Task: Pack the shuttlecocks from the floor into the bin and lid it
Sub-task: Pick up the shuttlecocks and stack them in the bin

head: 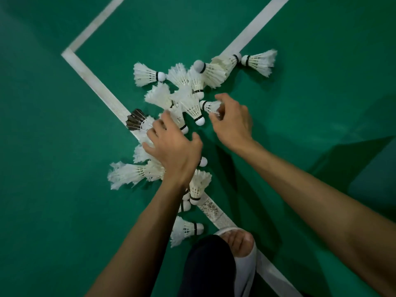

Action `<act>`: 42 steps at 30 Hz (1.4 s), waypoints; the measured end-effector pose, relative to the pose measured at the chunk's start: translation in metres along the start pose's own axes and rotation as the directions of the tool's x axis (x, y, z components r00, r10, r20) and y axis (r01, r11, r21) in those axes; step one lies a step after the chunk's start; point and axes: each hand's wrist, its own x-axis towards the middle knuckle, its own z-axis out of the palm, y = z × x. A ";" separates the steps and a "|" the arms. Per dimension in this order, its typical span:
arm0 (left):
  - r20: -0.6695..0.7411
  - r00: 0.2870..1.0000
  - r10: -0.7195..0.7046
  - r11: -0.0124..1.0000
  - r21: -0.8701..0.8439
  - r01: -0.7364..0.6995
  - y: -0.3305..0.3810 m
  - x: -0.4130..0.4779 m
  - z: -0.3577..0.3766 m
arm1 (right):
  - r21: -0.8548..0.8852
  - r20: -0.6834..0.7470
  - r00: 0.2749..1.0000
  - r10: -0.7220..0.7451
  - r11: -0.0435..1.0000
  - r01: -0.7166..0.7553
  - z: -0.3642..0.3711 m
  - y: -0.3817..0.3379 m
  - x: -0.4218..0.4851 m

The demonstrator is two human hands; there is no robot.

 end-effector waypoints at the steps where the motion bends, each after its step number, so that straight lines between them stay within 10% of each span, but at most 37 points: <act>1: -0.023 1.000 -0.004 1.000 0.007 0.004 -0.001 0.004 0.000 | 0.026 -0.022 1.000 0.011 1.000 -0.011 -0.001 0.003 0.000; 8: 0.019 1.000 0.008 0.988 0.153 -0.011 0.018 0.047 -0.003 | 0.080 -0.132 0.990 0.052 0.996 -0.041 -0.021 0.017 -0.001; 22: -0.020 0.980 0.198 0.962 -0.188 -0.199 0.038 0.027 0.010 | 0.106 -0.200 0.973 0.113 0.990 -0.093 -0.045 0.032 -0.005; 34: 0.378 0.897 0.229 0.926 -0.370 -0.081 0.029 -0.036 -0.041 | -0.014 -0.105 0.994 -0.011 1.000 0.010 -0.075 0.029 -0.042; 42: 0.546 0.829 0.119 0.981 0.064 -0.183 0.034 -0.032 -0.083 | -0.258 -0.059 0.998 -0.005 0.966 -0.010 -0.113 0.022 -0.071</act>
